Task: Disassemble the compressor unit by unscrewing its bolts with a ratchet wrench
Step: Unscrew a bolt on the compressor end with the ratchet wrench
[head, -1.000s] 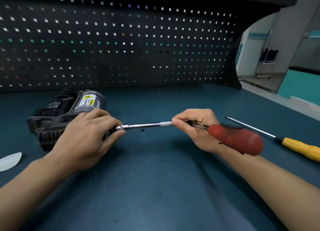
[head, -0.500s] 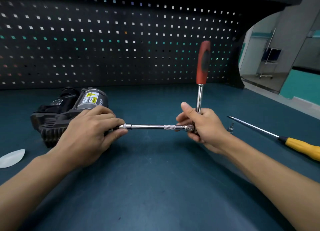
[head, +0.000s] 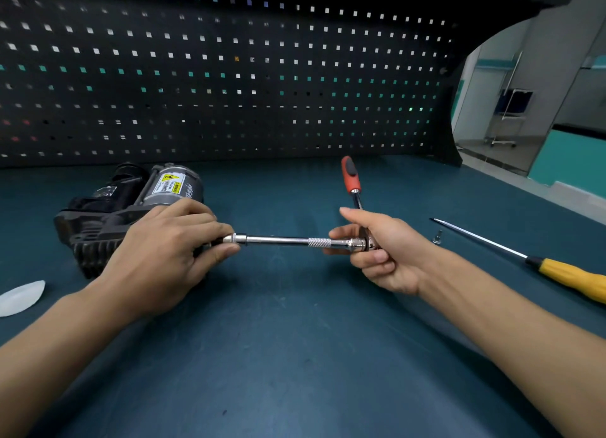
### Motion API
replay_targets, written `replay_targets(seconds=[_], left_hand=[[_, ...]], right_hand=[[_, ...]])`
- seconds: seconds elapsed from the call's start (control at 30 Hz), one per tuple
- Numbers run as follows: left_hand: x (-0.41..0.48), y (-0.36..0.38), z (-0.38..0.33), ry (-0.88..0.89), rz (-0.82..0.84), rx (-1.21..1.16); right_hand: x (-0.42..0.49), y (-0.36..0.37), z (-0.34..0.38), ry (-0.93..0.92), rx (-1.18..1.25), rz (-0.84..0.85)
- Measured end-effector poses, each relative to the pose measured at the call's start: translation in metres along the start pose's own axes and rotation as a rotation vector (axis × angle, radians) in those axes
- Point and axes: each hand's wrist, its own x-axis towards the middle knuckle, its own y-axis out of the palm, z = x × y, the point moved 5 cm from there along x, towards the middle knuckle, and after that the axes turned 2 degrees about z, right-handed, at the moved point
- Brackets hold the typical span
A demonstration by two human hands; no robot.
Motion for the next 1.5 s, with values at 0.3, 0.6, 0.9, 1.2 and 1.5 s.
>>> replay_targets(seconds=[0.3,0.6,0.9,1.2,1.5], left_hand=[[-0.001,0.001,0.002,0.008,-0.006,0.001],[-0.001,0.002,0.0,-0.01,0.015,0.046],[-0.002,0.001,0.0,-0.034,0.004,0.035],[-0.001,0.001,0.0,-0.052,0.06,0.046],[-0.001,0.001,0.001,-0.027,0.033,0.03]], right_hand=[[0.002,-0.001,-0.002,-0.041,-0.029,-0.01],[-0.01,0.005,0.018,-0.617,-0.355,-0.148],[-0.017,0.01,0.024,-0.844,-0.54,-0.095],[-0.024,0.012,0.027,-0.989,-0.66,-0.061],[-0.017,0.009,0.025,-0.911,-0.596,-0.102]])
